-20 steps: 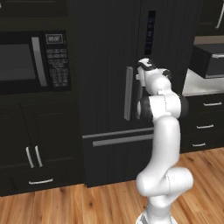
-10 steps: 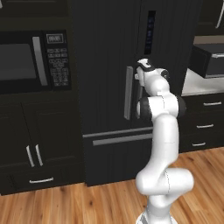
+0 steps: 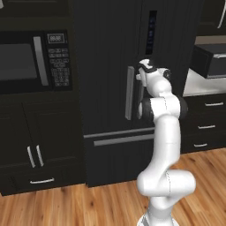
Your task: Place one of the steaks on the plate and the other in the bowl. Then place the bowl in the fridge.
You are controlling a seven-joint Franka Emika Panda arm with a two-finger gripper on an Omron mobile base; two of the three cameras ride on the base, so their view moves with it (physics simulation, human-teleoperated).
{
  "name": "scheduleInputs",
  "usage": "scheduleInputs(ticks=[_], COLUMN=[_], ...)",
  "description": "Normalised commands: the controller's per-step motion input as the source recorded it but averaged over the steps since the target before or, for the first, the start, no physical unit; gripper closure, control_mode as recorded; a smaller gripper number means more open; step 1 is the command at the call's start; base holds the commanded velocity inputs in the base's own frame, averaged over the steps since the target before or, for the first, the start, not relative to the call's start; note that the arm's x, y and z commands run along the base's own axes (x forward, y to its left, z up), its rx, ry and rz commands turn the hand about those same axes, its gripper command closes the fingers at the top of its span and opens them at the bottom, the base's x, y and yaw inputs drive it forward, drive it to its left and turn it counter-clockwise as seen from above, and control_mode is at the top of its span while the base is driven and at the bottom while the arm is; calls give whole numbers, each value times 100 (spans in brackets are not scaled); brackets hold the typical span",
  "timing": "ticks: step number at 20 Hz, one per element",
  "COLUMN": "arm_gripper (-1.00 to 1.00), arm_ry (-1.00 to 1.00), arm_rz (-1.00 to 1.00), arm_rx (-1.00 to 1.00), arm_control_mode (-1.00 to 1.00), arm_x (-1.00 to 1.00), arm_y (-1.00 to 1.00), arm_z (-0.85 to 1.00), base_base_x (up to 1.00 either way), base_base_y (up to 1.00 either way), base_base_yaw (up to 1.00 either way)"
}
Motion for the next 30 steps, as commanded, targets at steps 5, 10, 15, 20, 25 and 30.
scheduleInputs(ticks=[5, 10, 15, 20, 25, 30], arm_gripper=[100, 100, 100, 100, 100, 100], arm_ry=[6, 3, 8, 6, 0, 0], arm_rz=[-2, -5, -8, -5, -1, 0], arm_rx=[0, 0, 2, 5, 5, 3], arm_control_mode=[-100, -100, -100, -100, -100, -100], arm_x=[0, -14, -55, -72, -61, -40], arm_y=[0, -6, -47, -75, -84, -70], arm_z=[0, 0, 2, 6, 2, 1], base_base_x=[0, 0, 0, 0, 0, 0], base_base_y=[0, 0, 0, 0, 0, 0], base_base_yaw=[0, 0, 0, 0, 0, 0])
